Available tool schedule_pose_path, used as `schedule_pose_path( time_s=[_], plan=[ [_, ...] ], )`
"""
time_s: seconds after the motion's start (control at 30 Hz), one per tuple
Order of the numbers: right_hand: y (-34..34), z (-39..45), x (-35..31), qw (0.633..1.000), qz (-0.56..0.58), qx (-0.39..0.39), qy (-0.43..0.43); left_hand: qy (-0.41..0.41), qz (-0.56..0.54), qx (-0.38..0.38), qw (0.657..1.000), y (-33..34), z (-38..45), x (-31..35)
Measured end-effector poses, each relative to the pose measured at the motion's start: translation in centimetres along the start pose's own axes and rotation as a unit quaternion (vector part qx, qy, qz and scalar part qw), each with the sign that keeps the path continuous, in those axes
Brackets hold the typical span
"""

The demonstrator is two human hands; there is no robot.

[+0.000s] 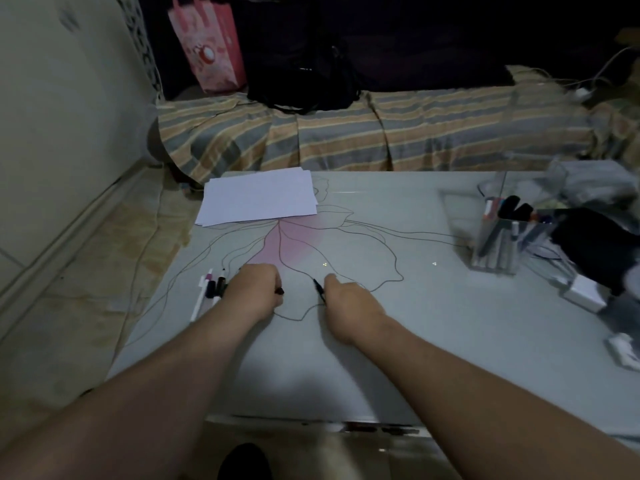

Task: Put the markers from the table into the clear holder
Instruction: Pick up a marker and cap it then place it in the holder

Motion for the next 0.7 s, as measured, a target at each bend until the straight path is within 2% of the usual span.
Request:
schedule_pose_path(
  time_s=[0.07,0.17,0.3,0.4,0.53,0.7],
  plan=[
    [-1.3,-0.9,2.1,0.999,0.02,-0.025,0.029,0.016,-0.024,-0.02,0.999,0.7,-0.3,1.5],
    [-3.9,-2.3,4.6,0.996,0.056,-0.032,0.055,0.07,-0.125,-0.014,0.99,0.6,-1.0,4.0],
    [-7.7,-3.4,6.9,0.989,0.122,0.069,0.041,0.146,-0.294,-0.021,0.944,-0.2,-1.5,6.5],
    [-10.1,-4.2,8.1,0.975,0.155,0.156,0.026,0.163,-0.382,-0.051,0.908,0.1,-1.8,7.3],
    [-11.0,-4.9,8.0,0.982,0.043,0.179,-0.038,0.177,-0.409,-0.042,0.894,0.2,-1.7,7.8],
    [-10.7,-5.0,7.8,0.983,-0.008,0.182,-0.036,0.178,-0.397,-0.036,0.9,0.1,-1.6,8.3]
  ],
)
Point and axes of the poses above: each hand's wrist, its own z-axis towards the middle knuckle, its own y-axis out of the palm, x = y × z, the point moved 5 cm from there along z, towards the middle knuckle, and after that the axes turned 2 degrees about -y, right-handed, at the moved point
